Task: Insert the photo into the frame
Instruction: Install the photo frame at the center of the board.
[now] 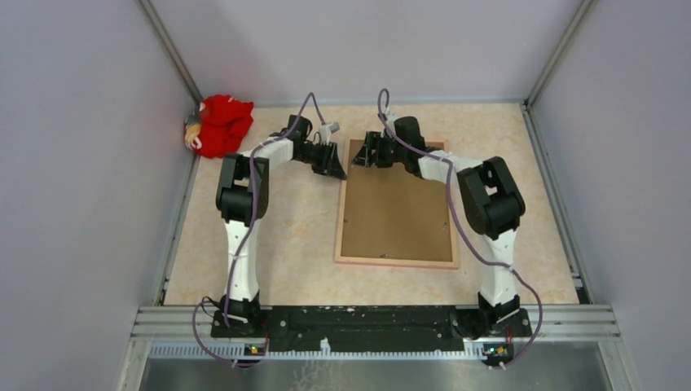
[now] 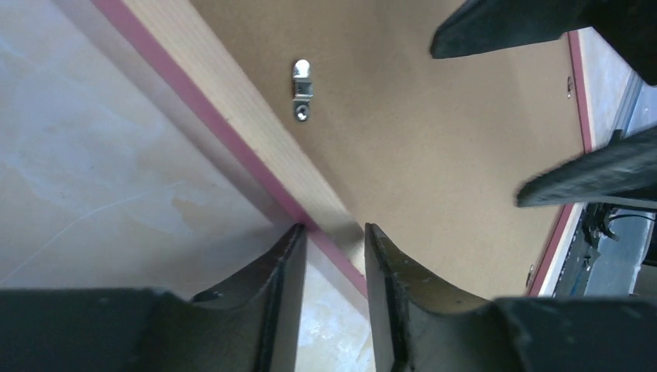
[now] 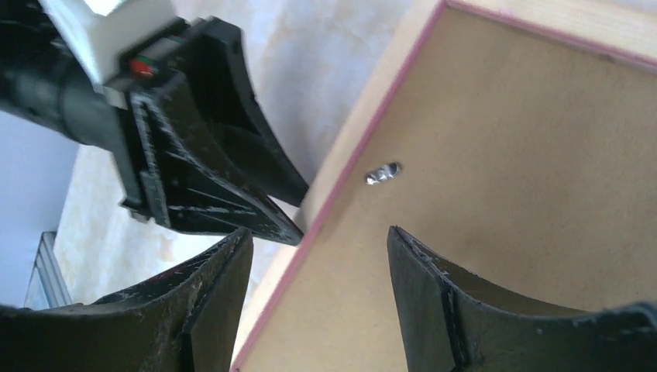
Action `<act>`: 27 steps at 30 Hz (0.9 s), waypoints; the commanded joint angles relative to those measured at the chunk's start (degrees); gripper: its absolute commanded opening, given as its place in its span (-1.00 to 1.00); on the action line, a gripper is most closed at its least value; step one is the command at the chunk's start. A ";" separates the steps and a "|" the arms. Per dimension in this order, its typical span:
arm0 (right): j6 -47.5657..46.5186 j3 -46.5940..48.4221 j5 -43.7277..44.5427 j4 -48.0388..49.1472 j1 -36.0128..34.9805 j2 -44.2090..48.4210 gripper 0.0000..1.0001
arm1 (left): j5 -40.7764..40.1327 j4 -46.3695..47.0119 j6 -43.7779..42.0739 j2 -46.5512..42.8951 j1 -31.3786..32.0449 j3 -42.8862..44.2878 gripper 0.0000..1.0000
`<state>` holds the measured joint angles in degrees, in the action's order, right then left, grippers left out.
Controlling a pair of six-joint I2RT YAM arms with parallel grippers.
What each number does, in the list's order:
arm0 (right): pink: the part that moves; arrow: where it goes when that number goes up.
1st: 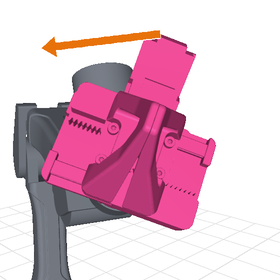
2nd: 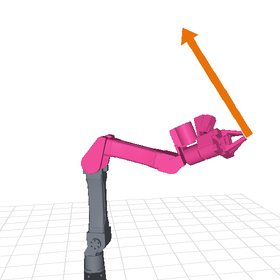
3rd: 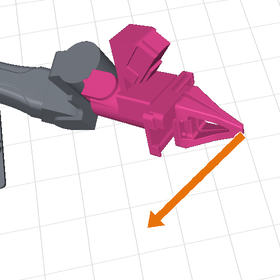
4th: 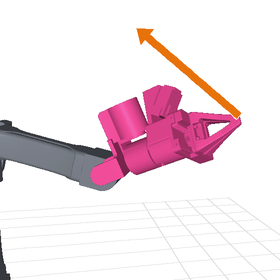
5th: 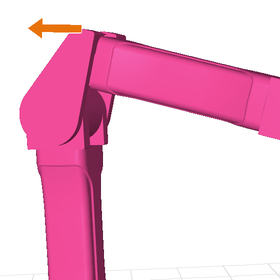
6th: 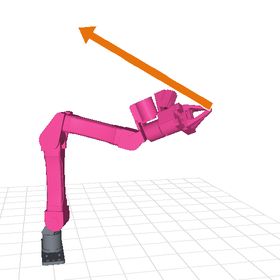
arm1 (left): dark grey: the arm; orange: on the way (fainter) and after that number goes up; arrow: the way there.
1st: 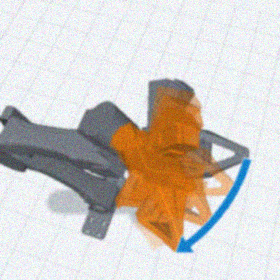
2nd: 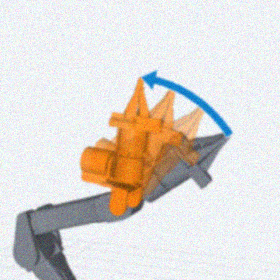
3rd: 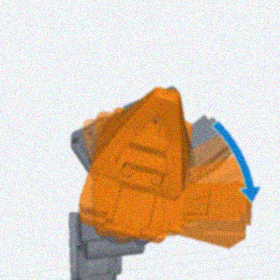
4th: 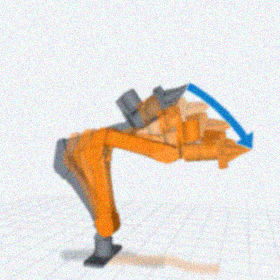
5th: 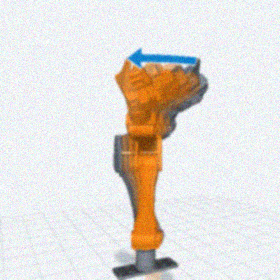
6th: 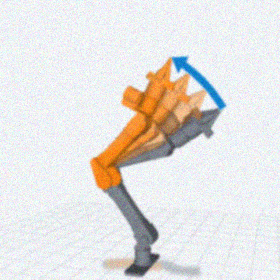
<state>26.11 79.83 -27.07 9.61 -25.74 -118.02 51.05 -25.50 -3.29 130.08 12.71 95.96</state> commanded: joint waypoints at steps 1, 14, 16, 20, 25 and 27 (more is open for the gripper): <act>0.26 4.13 -0.36 0.16 -0.02 -4.11 0.27 | 0.37 2.00 2.20 0.28 -0.58 0.61 -0.26; 3.31 6.71 -3.31 1.90 0.00 -9.60 0.18 | 1.04 4.39 2.67 0.49 -1.02 -3.30 -0.47; 3.56 6.97 -3.41 1.97 -0.02 -10.16 0.17 | 1.07 4.22 2.51 0.52 -1.02 -3.30 -0.48; 4.12 7.89 -3.68 2.33 -0.01 -11.32 0.17 | 1.00 4.09 2.20 0.44 -1.02 -3.52 -0.48; 5.08 9.63 -4.62 2.54 0.00 -12.94 0.14 | 0.64 3.88 1.84 0.20 -1.02 -4.14 -0.47; 5.68 10.09 -5.24 2.85 0.03 -13.42 0.11 | 0.59 3.97 1.75 0.08 -1.02 -4.44 -0.47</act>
<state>30.87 87.55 -31.22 11.44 -25.74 -129.58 53.74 -20.64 -0.14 130.85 11.42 93.56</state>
